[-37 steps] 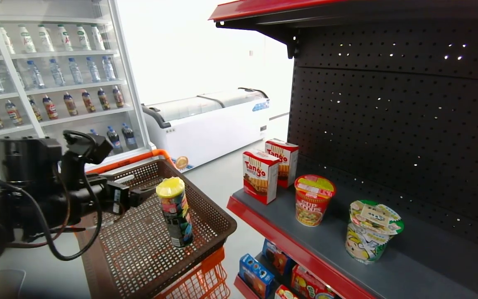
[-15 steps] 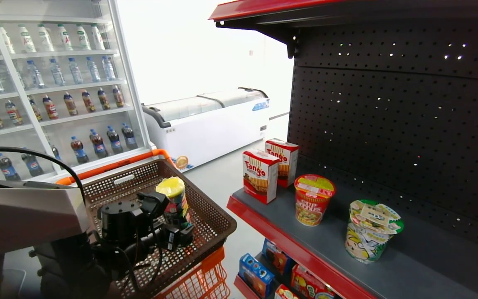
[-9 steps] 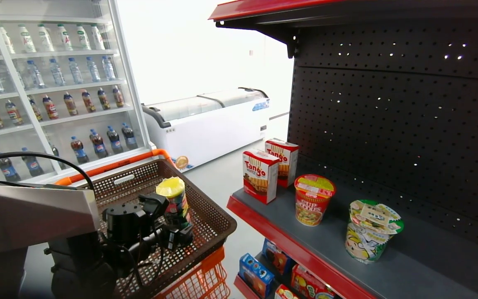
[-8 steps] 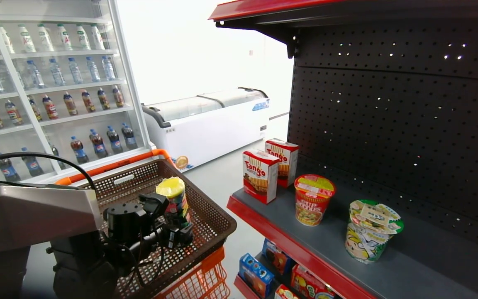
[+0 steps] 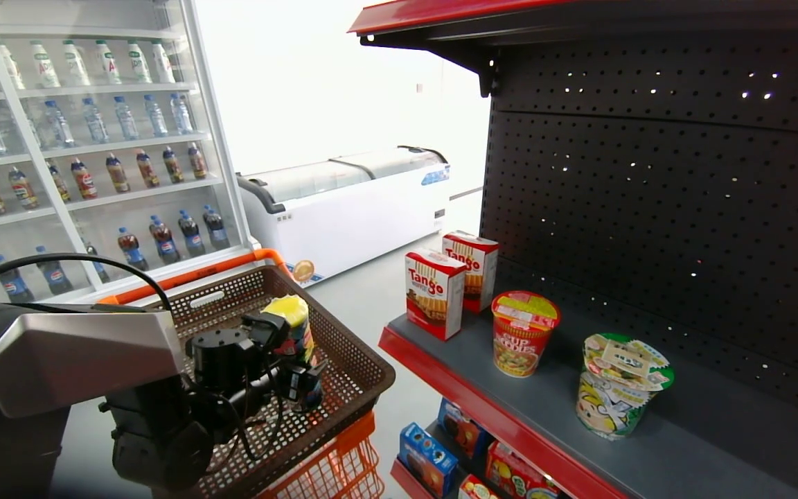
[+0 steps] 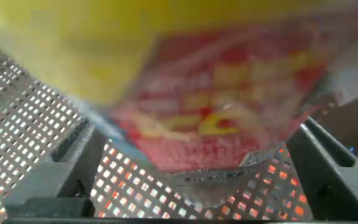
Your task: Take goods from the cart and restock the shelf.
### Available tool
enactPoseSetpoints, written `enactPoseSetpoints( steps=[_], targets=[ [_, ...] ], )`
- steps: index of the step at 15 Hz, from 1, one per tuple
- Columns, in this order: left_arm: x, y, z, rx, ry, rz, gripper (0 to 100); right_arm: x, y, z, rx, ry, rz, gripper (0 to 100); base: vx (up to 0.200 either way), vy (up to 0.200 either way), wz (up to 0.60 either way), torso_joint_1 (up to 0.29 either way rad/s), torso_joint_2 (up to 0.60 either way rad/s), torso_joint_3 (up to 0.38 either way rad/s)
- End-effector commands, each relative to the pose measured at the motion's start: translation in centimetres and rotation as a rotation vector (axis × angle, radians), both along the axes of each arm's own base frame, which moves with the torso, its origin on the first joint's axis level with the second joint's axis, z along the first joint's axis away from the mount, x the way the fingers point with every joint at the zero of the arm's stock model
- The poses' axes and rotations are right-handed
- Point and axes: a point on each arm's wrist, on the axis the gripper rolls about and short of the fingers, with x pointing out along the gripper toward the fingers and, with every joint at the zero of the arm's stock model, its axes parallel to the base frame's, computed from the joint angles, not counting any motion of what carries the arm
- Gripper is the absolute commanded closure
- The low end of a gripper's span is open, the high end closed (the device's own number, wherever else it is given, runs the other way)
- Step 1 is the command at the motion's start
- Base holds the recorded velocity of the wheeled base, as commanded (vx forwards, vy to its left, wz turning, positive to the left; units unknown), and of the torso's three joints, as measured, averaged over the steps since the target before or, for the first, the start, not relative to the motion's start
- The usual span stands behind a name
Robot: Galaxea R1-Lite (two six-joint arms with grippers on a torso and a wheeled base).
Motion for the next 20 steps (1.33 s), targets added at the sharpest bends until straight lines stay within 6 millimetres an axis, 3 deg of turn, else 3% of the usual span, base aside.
enactPoseSetpoints(
  steps=[1, 4, 6, 8, 9, 11, 13, 14, 16, 18, 19, 20],
  targets=[
    [0.2, -0.1, 0.0, 0.000, -0.005, -0.001, 100, 0.0, 0.0, 0.0, 0.000, 0.000, 0.000, 0, 0.000, 0.000, 0.00, 0.000, 0.00, 0.000],
    [0.1, 0.1, -0.3, 0.010, 0.056, 0.004, 100, 0.0, 0.0, 0.0, 0.000, 0.000, 0.000, 0, 0.000, 0.000, 0.00, 0.000, 0.00, 0.000],
    [0.5, 0.0, 1.7, 0.003, 0.028, 0.015, 100, 0.0, 0.0, 0.0, 0.000, 0.000, 0.000, 0, 0.000, 0.000, 0.00, 0.000, 0.00, 0.000],
    [0.6, 0.7, 6.3, -0.036, -0.047, 0.044, 100, 0.0, 0.0, 0.0, 0.000, 0.000, 0.000, 0, 0.000, 0.000, 0.00, 0.000, 0.00, 0.000],
    [0.3, 1.1, 7.3, -0.031, -0.045, 0.053, 100, 0.0, 0.0, 0.0, 0.000, 0.000, 0.000, 0, 0.000, 0.000, 0.00, 0.000, 0.00, 0.000],
    [-2.0, 1.7, 11.9, -0.065, 0.008, 0.065, 100, 0.0, 0.0, 0.0, 0.000, 0.000, 0.000, 0, 0.000, 0.000, 0.00, 0.000, 0.00, 0.000],
    [-4.1, 1.9, 14.4, -0.125, 0.043, 0.068, 100, 0.0, 0.0, 0.0, 0.000, 0.000, 0.000, 0, 0.000, 0.000, 0.00, 0.000, 0.00, 0.000],
    [-6.5, 2.0, 16.6, -0.135, 0.094, 0.030, 100, 0.0, 0.0, 0.0, 0.000, 0.000, 0.000, 0, 0.000, 0.000, 0.00, 0.000, 0.00, 0.000],
    [-10.4, 2.3, 18.9, -0.158, 0.149, -0.024, 100, 0.0, 0.0, 0.0, 0.000, 0.000, 0.000, 0, 0.000, 0.000, 0.00, 0.000, 0.00, 0.000],
    [-15.1, 2.9, 20.0, -0.157, 0.147, -0.024, 100, 0.0, 0.0, 0.0, 0.000, 0.000, 0.000, 0, 0.000, 0.000, 0.00, 0.000, 0.00, 0.000],
    [-16.3, 3.0, 19.8, -0.154, 0.140, -0.026, 100, 0.0, 0.0, 0.0, 0.000, 0.000, 0.000, 0, 0.000, 0.000, 0.00, 0.000, 0.00, 0.000],
    [-18.8, 3.4, 19.3, -0.157, 0.122, -0.021, 100, 0.0, 0.0, 0.0, 0.000, 0.000, 0.000, 0, 0.000, 0.000, 0.00, 0.000, 0.00, 0.000]
  ],
)
